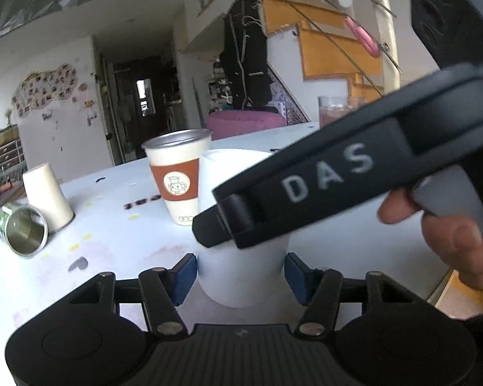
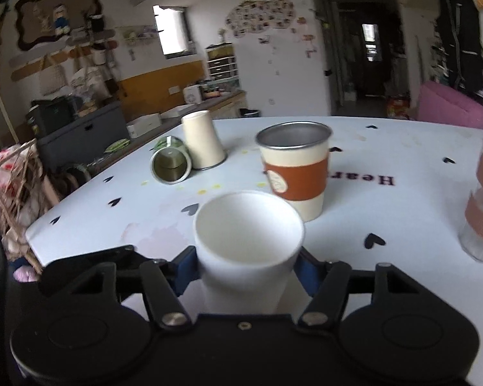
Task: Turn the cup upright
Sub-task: 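Rotate the held white cup with the right gripper until its rim points up, then lower the upright white cup onto the table and open the right gripper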
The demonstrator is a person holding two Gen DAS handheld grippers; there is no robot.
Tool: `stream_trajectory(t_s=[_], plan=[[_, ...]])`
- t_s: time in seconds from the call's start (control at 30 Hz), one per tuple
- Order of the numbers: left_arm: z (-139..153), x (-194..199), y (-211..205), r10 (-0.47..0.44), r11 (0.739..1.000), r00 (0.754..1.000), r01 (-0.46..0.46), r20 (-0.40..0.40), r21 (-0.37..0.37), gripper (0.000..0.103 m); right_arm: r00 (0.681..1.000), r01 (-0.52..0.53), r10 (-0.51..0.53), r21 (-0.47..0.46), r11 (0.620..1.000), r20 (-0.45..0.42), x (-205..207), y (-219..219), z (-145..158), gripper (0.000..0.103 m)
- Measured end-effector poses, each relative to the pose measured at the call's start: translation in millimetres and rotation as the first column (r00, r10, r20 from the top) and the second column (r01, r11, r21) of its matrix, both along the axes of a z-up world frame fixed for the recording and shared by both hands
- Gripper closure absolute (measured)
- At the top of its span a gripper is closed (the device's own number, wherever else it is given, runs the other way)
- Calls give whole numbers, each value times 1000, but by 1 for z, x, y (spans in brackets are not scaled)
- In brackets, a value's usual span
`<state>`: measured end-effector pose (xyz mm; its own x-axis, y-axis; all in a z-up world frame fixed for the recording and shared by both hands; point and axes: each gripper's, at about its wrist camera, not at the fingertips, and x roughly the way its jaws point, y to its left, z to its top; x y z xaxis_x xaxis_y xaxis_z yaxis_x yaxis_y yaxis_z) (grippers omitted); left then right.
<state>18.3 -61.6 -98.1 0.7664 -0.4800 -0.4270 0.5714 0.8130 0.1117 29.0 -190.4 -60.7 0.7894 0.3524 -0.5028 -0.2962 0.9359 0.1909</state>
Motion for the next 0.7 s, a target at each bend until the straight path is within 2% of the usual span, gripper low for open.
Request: stream_trajectory(t_s=[0.23, 0.33, 0.37, 0.53, 0.6, 0.67, 0.7], plan=[[-2, 0, 2, 1, 1000, 1000, -1, -11, -25, 43, 1000, -28, 29, -64, 998, 13, 1, 8, -9, 40], [0, 0, 1, 11, 1000, 1000, -11, -10, -21, 39, 998, -42, 46, -98, 994, 33, 0, 10, -8, 40], [1, 0, 2, 16, 1000, 1000, -16, -6, -21, 34, 998, -38, 43, -112, 993, 40, 0, 10, -8, 40], [2, 0, 5, 40, 999, 999, -40, 2, -26, 28, 993, 78, -60, -184, 980, 97, 15, -7, -3, 40], [4, 1, 7, 55, 998, 999, -55, 2, -35, 20, 988, 130, -110, -196, 972, 110, 24, -19, -1, 40], [6, 1, 9, 75, 996, 997, -74, 10, -51, 7, 982, 173, -151, -209, 963, 117, 34, -28, -1, 40], [7, 0, 9, 85, 995, 996, -84, 16, -57, 7, 978, 196, -174, -216, 957, 117, 42, -34, -2, 40]])
